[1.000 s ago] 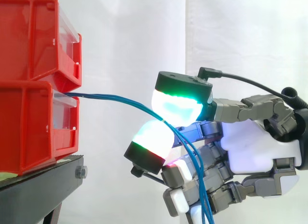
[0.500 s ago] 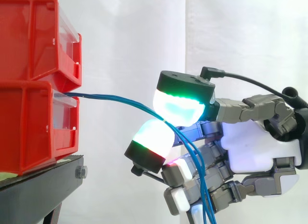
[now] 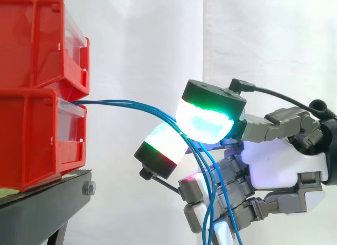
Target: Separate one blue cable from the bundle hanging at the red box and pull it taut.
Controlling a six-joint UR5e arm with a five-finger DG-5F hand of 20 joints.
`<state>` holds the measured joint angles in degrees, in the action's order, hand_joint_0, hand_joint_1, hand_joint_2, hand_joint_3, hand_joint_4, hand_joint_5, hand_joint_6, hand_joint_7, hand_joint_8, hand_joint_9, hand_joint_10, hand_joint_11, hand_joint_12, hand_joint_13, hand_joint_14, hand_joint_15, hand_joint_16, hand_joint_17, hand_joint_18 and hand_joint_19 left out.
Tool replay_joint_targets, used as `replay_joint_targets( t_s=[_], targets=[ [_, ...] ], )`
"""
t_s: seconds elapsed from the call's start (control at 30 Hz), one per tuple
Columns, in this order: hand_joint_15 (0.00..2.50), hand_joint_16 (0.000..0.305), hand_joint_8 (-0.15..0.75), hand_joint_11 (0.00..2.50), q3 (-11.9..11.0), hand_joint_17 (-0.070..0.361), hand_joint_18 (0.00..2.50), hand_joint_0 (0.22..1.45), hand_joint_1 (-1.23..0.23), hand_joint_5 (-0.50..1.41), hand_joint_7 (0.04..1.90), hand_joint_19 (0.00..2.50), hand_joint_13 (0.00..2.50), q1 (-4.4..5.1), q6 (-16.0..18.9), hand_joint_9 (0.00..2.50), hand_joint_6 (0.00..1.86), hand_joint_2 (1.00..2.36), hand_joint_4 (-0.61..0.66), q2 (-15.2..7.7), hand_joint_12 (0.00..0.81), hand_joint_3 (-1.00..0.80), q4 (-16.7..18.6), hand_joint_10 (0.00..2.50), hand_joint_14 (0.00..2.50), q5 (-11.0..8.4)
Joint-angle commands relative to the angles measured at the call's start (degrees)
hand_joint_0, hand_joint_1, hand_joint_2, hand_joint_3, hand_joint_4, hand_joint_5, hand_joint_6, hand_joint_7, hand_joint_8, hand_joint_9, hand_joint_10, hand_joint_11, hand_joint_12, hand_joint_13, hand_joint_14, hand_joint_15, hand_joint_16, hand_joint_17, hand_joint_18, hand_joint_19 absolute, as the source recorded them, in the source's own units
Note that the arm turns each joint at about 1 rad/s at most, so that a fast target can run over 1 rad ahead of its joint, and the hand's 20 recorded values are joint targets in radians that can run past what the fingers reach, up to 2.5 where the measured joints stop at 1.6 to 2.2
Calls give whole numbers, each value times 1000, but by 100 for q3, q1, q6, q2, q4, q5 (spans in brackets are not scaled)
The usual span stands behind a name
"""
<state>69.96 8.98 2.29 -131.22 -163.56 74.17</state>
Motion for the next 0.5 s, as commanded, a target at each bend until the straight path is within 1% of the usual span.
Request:
replay_joint_targets(
  t_s=[0.0,0.1,0.2,0.3,0.4,0.47],
  targets=[
    [811,41,267,981,1,93,915,794,-895,-195,1027,682,949,-10,8,984,865,1000,-176,0,361,-500,0,20,26,-8],
    [807,42,269,978,1,93,922,781,-900,-193,1021,684,952,-10,8,985,861,1000,-151,0,358,-500,0,20,25,-8],
    [807,41,273,1000,1,93,923,742,-905,-189,1038,691,952,-1,-1,995,857,1000,-123,0,361,-500,0,20,27,-8],
    [822,41,276,999,1,93,919,659,-899,-185,1055,710,951,-1,-9,999,854,1000,-88,0,359,-500,0,19,27,-8],
    [825,42,278,999,1,94,918,617,-882,-184,1056,719,951,-1,-9,998,851,1000,-80,0,363,-500,0,20,26,-8],
    [828,43,285,1011,1,97,924,574,-893,-192,1042,732,955,-1,-9,1002,846,1000,-25,0,370,-500,0,22,26,-8]
  ],
)
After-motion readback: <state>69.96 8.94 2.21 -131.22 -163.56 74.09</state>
